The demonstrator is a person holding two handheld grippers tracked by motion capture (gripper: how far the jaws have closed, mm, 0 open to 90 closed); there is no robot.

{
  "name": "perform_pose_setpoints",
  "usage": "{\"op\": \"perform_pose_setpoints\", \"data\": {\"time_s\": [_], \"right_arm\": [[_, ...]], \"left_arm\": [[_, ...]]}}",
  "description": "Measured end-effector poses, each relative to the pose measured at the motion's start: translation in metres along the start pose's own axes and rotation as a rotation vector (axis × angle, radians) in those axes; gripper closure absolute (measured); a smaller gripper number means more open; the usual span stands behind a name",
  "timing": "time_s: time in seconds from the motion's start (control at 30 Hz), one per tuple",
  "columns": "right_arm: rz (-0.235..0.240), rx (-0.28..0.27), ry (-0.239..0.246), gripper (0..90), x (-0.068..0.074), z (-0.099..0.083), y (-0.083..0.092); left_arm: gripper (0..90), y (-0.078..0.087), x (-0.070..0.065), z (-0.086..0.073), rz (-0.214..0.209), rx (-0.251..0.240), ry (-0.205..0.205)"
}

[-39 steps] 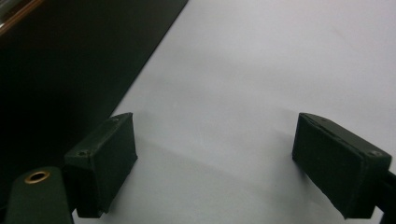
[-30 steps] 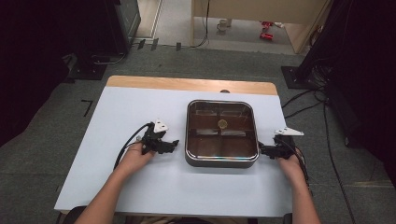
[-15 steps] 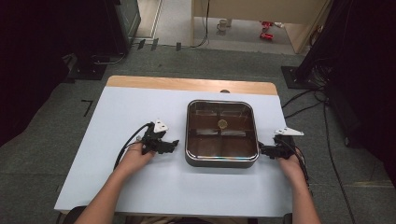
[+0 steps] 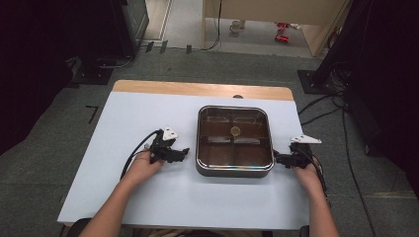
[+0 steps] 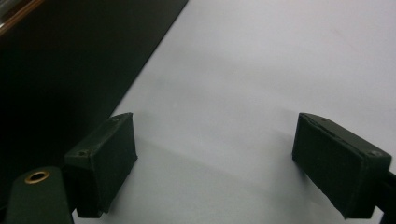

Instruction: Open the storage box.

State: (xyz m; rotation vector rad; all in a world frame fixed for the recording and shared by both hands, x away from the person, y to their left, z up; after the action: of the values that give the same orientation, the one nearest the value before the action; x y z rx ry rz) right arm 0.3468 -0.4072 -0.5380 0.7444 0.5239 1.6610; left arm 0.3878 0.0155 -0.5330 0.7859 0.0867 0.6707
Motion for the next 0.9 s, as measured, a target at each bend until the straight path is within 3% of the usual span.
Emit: {"op": "perform_pose_setpoints", "data": {"time_s": [0.27,0.37,0.4,0.5,0.53,0.57,0.6,0.67,0.7,0.77,0.8,0.87,0.9], "right_arm": [[0.000,0.000,0.000,12.8,0.000,0.000,0.000],[0.000,0.001,0.000,12.8,0.000,0.000,0.000],[0.000,0.000,0.000,12.8,0.000,0.000,0.000],[0.000,0.001,-0.001,12.8,0.000,0.000,0.000],[0.001,0.001,-0.001,12.8,0.000,0.000,0.000],[0.001,0.001,-0.001,12.8,0.000,0.000,0.000],[0.001,0.000,-0.001,12.8,0.000,0.000,0.000],[0.001,0.001,-0.001,12.8,0.000,0.000,0.000],[0.000,0.001,-0.001,12.8,0.000,0.000,0.000],[0.000,0.001,-0.001,12.8,0.000,0.000,0.000],[0.000,0.001,-0.001,12.8,0.000,0.000,0.000],[0.000,0.001,-0.001,12.8,0.000,0.000,0.000],[0.000,0.001,-0.001,12.9,0.000,0.000,0.000]], "left_arm": [[20.6,0.000,0.000,0.001,0.001,0.002,0.002],[24.6,0.001,0.001,0.004,-0.016,0.033,-0.016],[24.7,0.003,-0.001,0.007,-0.038,0.067,-0.040],[24.7,0.004,-0.003,0.011,-0.046,0.062,-0.051],[24.2,0.007,-0.004,0.016,-0.083,0.075,-0.034],[23.0,0.007,-0.004,0.016,-0.083,0.075,-0.034],[23.0,0.009,-0.004,0.021,-0.125,0.085,-0.008],[19.9,0.013,-0.004,0.026,-0.179,0.052,0.011],[18.6,0.015,-0.005,0.028,-0.202,0.035,0.013],[17.6,0.018,-0.006,0.032,-0.204,0.032,0.013],[17.6,0.019,-0.007,0.033,-0.212,0.055,0.008],[17.6,0.025,-0.007,0.039,-0.253,0.037,-0.001],[17.0,0.029,-0.008,0.043,-0.292,0.015,0.010]]}}
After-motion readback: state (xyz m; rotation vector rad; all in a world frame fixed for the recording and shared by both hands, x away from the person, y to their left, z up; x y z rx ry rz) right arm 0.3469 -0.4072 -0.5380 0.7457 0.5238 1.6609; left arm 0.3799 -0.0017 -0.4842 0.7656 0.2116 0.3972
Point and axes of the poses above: each handheld gripper's, and its own axes: y roughly backward along the jaws, z roughly out of its top, x roughly to its left, the point moved 5 cm from there along -y, roughly forward along the jaws, and after that the axes turned 13 degrees about -y, right-handed, at the moved point
